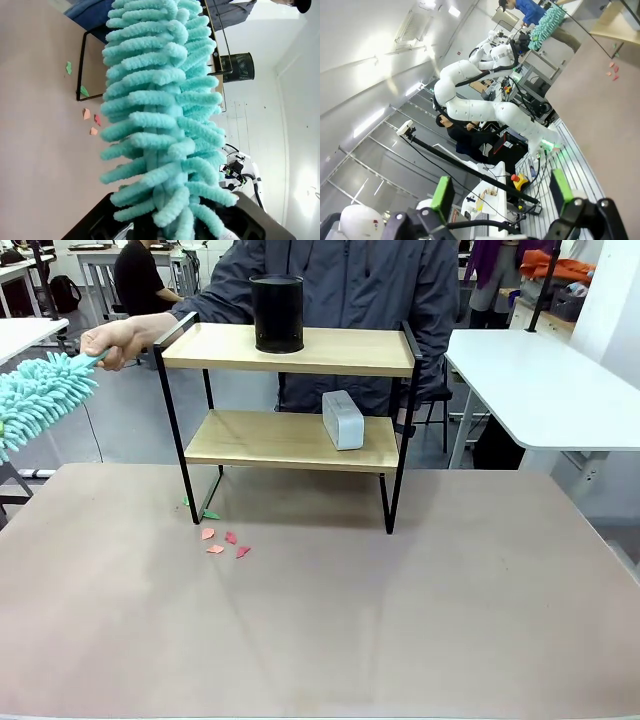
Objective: Clean the shelf.
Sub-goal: Hand the Duster back to the human.
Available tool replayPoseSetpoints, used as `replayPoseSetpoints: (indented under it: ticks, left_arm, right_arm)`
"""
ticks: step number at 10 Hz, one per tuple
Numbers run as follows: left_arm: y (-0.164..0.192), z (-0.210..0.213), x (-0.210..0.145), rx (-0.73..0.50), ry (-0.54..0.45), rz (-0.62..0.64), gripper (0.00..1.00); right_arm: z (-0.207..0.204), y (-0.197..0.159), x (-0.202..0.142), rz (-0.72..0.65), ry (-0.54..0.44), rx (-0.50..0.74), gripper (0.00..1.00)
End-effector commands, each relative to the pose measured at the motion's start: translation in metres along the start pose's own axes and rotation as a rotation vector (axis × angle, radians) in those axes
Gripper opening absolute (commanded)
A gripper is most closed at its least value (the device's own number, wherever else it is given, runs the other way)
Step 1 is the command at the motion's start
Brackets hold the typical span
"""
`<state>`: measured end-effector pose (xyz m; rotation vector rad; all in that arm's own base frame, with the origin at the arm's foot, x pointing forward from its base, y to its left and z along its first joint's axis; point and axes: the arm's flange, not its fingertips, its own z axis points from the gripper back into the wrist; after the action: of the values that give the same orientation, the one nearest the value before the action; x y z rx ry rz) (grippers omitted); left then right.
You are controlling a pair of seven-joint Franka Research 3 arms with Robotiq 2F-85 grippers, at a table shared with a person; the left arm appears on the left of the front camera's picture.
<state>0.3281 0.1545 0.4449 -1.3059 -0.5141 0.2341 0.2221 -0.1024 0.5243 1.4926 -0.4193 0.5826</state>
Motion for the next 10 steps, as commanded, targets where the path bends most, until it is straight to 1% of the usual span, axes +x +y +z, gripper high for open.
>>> replayPoseSetpoints:
  ticks: [1, 2, 3, 4, 5, 6, 7, 8, 9, 10]
  left_arm:
    - [-0.009, 0.009, -0.001, -0.013, -0.004, -0.002, 1.00]
    - [-0.012, 0.017, -0.003, -0.023, 0.005, 0.004, 0.73]
    - [-0.015, 0.027, -0.004, -0.054, 0.011, 0.000, 1.00]
    - [-0.022, 0.034, -0.010, -0.076, 0.039, -0.008, 1.00]
    - [-0.039, 0.040, -0.027, -0.133, 0.124, -0.020, 1.00]
    - [-0.058, 0.039, -0.048, -0.144, 0.167, -0.054, 1.00]
    - [-0.070, 0.029, -0.071, -0.211, 0.193, -0.065, 1.00]
    - [-0.072, 0.005, -0.096, -0.270, 0.243, -0.047, 1.00]
    - [-0.065, -0.030, -0.119, -0.296, 0.340, -0.006, 1.00]
    - [-0.062, -0.059, -0.127, -0.332, 0.398, 0.030, 1.00]
  right_arm:
    - [0.002, 0.000, 0.002, 0.018, -0.001, 0.000, 1.00]
    - [0.002, 0.000, 0.002, 0.018, -0.001, 0.000, 1.00]
    - [0.002, 0.000, 0.002, 0.018, -0.001, 0.000, 1.00]
    - [0.002, 0.000, 0.002, 0.018, -0.001, 0.000, 1.00]
    - [0.002, 0.000, 0.002, 0.018, -0.001, 0.000, 1.00]
    - [0.002, 0.000, 0.002, 0.018, -0.001, 0.000, 1.00]
    - [0.002, 0.000, 0.002, 0.018, -0.001, 0.000, 1.00]
    - [0.002, 0.000, 0.002, 0.018, -0.001, 0.000, 1.00]
    - [0.000, 0.000, 0.000, 0.000, -0.001, 0.000, 1.00]
    - [-0.048, -0.029, 0.014, -0.053, 0.085, 0.007, 1.00]
